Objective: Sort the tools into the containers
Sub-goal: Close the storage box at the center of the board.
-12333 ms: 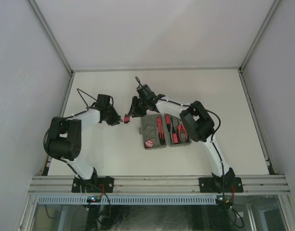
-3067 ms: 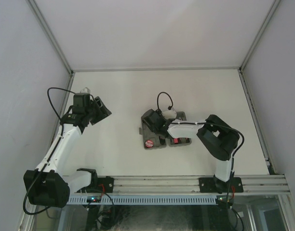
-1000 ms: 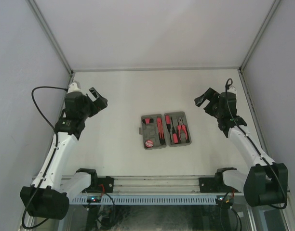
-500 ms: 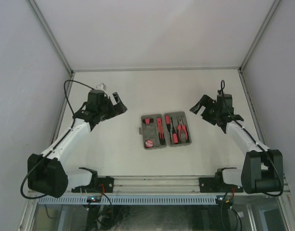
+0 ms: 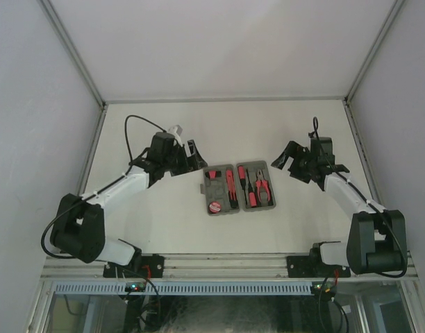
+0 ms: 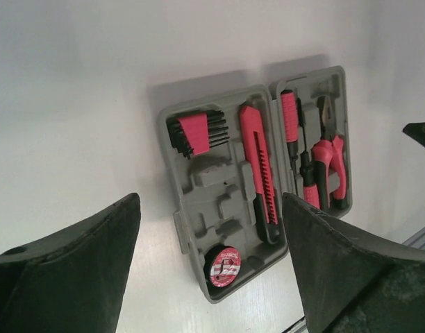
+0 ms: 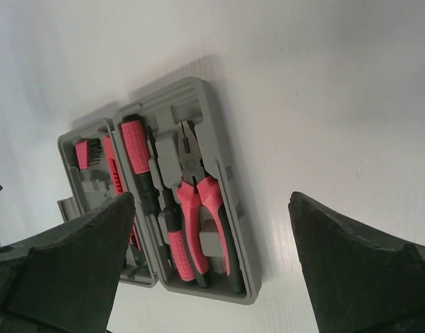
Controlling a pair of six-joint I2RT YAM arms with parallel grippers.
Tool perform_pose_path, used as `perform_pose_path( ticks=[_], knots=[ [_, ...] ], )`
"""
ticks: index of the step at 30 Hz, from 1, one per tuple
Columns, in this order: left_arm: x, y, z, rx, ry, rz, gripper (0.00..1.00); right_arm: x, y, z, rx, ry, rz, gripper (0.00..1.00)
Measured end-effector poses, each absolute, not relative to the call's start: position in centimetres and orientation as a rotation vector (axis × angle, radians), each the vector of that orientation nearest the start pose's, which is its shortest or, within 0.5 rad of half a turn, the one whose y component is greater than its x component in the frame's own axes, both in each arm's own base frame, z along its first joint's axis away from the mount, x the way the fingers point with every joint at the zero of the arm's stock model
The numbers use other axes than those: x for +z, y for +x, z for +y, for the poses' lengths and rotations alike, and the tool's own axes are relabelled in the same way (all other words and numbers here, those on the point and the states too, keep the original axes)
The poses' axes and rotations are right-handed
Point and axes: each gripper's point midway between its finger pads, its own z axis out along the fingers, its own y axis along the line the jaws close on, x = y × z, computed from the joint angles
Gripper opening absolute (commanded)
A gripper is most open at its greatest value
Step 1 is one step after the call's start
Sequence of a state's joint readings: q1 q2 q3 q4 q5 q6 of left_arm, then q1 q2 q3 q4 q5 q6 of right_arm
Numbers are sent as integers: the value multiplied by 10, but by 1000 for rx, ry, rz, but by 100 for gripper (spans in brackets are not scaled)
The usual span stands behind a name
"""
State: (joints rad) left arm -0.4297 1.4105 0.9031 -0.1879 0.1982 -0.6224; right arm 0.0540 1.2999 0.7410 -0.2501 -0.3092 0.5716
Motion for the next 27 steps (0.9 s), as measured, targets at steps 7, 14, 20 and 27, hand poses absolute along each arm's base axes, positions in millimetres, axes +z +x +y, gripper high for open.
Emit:
perform_pose_path(
  ticks=[7, 14, 20, 27],
  knots=[
    [102, 319, -214, -765, -129, 2419, 78, 92, 320, 93, 664, 461, 2398, 89],
    [81, 308, -217, -797, -130, 2469, 73, 86, 318, 97, 672, 457, 2421, 88],
    [72, 296, -223, -825, -101, 2493, 70, 85, 317, 100, 676, 447, 2430, 87],
    [58, 282, -225, -827, -91, 2532, 59, 83, 317, 101, 675, 446, 2435, 86]
  ],
)
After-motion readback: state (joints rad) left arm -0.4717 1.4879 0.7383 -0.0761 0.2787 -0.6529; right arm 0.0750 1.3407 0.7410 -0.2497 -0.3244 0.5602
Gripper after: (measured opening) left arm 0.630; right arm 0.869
